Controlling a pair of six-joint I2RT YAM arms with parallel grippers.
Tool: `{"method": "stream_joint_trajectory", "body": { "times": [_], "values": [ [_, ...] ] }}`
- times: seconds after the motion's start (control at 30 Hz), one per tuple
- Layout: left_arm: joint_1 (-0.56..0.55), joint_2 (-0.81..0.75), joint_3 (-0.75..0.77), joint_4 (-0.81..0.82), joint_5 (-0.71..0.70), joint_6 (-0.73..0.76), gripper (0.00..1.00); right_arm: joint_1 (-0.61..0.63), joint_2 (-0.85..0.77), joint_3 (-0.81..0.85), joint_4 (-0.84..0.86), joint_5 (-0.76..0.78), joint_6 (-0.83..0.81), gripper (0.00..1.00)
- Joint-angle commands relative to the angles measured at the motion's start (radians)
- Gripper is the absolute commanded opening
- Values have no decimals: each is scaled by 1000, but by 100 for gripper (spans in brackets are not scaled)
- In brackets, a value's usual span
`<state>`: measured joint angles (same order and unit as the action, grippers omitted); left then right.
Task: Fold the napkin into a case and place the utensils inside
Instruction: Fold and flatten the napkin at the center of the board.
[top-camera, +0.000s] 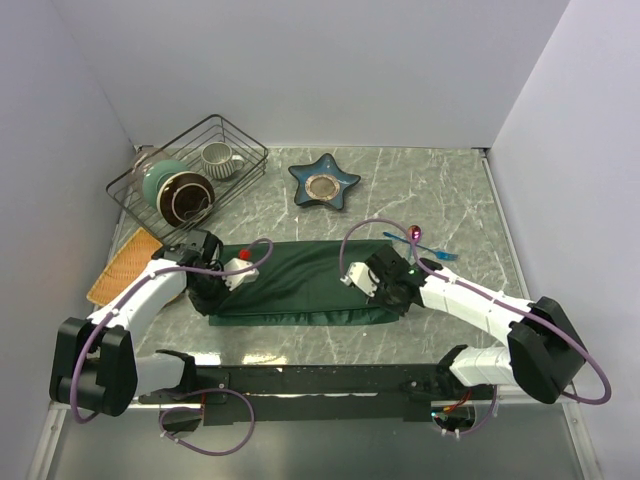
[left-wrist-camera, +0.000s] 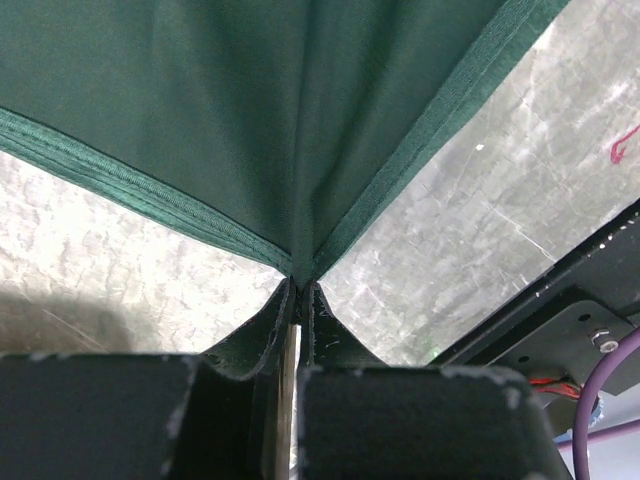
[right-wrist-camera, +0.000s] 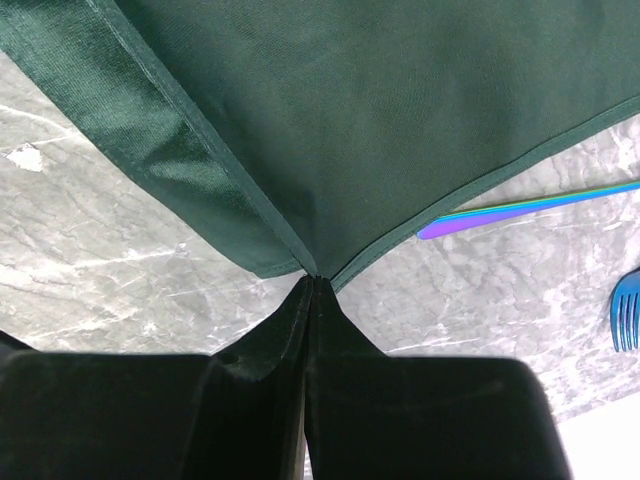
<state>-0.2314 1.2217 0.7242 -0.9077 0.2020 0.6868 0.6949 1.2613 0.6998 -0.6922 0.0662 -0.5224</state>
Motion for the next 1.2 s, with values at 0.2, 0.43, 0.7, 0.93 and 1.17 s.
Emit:
{"method": "stream_joint_trajectory", "body": {
  "times": [0.2,0.43,0.7,0.93,1.17],
  "values": [
    [-9,-14,43,-62,-27,3,3,45,-7,38,-41,-3,15,0],
    [-9,-18,57,-91,-21,13,2,45,-11,29,-36,-9,21,0],
    [-9,-19,69,-134,-6,45,42,46,9,64,-62,-45,24,17],
    [15,-50,165,-152,62,31,65,20,-63,260,-213,-143,64,53],
    [20,42,153,-22,47,-90,56,-26,48,242,-138,-124,108,49]
  ]
}}
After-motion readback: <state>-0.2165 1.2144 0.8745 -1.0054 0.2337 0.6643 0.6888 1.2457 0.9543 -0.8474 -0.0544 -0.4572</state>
